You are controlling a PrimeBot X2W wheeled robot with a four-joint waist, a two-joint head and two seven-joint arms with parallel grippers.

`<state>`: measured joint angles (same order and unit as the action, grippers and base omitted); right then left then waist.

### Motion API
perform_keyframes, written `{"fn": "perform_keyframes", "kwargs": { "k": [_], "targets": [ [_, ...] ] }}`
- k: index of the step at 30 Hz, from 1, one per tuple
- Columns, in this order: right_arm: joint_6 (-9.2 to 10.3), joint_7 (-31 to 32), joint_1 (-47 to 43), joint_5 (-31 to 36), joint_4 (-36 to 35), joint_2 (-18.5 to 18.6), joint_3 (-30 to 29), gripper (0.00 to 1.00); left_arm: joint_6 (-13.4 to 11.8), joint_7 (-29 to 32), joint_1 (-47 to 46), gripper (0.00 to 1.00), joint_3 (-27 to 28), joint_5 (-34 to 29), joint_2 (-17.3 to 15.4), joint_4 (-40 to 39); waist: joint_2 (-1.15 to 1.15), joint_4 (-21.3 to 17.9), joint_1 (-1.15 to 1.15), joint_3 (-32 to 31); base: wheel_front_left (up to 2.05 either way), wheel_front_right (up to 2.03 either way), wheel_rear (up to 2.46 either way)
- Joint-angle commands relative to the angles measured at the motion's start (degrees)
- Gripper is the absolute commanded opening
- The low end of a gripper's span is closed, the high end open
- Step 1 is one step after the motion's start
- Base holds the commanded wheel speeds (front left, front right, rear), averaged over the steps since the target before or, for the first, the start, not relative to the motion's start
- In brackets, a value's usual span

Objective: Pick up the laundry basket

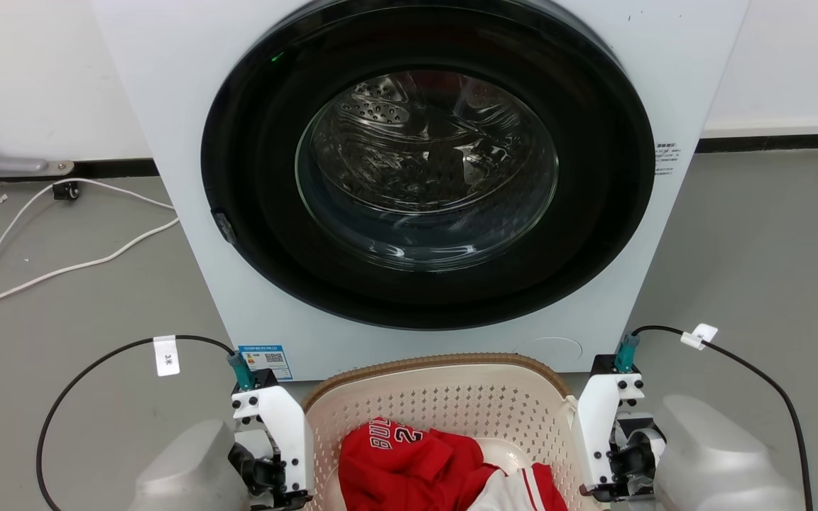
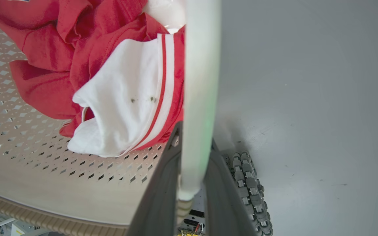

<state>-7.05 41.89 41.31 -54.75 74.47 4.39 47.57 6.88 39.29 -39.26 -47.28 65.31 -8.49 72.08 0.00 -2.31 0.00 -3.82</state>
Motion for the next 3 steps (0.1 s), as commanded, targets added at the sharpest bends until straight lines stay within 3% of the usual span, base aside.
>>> {"fn": "perform_keyframes", "kwargs": {
  "k": [1, 3],
  "targets": [
    [-0.81, -0.2, 1.1, -1.0, -1.2, -2.8, -0.2, 0.00, 1.1, -0.1, -0.6, 0.00, 0.1, 1.0, 3.1, -1.5, 0.00, 0.0, 0.00, 0.0, 0.00, 0.00, 0.00],
    [-0.81, -0.2, 1.1, -0.9, -1.2, -2.8, -0.2, 0.00, 1.1, -0.1, -0.6, 0.00, 0.1, 1.1, 3.1, -1.5, 0.00, 0.1, 0.00, 0.0, 0.00, 0.00, 0.00]
  ]
}}
